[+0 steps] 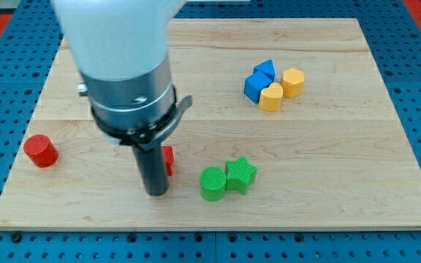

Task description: Push the green circle into the green star

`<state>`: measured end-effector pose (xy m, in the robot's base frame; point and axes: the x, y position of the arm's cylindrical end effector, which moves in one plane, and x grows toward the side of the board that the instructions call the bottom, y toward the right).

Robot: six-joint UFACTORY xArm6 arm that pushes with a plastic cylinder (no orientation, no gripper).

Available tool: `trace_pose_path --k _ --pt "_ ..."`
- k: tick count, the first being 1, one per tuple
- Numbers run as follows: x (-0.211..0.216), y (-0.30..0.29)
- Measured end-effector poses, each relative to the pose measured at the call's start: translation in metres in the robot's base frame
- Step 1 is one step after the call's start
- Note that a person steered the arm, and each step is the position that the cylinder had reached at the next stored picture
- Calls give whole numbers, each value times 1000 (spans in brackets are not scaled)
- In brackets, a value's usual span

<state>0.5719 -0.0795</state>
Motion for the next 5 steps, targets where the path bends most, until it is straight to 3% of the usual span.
trace_pose_path --k 2,5 --pt "17 64" --pt "6 57"
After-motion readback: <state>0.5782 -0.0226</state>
